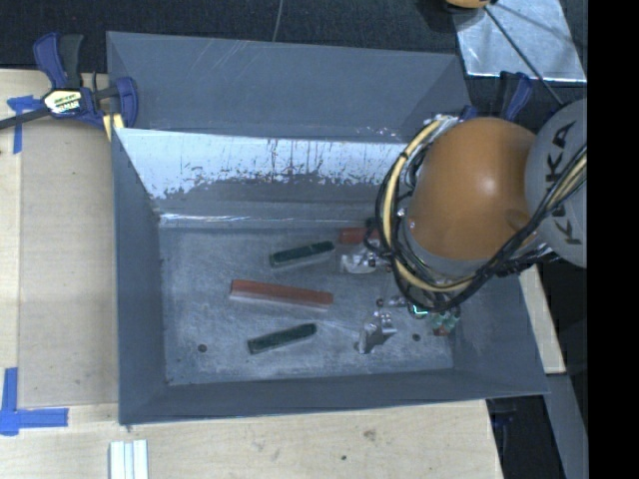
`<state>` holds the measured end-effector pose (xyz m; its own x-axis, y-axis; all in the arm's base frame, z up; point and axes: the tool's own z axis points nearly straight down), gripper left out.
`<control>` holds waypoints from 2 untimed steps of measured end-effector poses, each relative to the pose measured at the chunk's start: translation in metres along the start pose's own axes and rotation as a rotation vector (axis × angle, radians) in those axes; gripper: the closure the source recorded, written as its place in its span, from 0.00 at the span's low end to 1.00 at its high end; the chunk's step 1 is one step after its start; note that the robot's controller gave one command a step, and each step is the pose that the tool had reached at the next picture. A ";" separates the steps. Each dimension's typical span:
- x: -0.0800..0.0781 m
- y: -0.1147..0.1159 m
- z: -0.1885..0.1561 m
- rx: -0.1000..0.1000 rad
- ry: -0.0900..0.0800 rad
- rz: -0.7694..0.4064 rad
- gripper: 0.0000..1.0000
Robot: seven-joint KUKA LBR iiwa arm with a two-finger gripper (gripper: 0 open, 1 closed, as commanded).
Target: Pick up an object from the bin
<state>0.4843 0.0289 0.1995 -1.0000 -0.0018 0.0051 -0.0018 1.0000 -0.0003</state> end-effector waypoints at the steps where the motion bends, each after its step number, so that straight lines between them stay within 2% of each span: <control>1: -0.002 0.000 -0.003 -0.001 -0.008 0.001 0.00; 2: -0.033 0.032 0.117 -0.001 -0.012 -0.032 1.00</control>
Offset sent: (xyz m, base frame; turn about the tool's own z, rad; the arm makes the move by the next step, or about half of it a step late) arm 0.0271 0.0316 -0.1295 -0.0301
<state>0.5170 0.0607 0.0822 -0.9994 -0.0340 -0.0067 -0.0340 0.9994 0.0008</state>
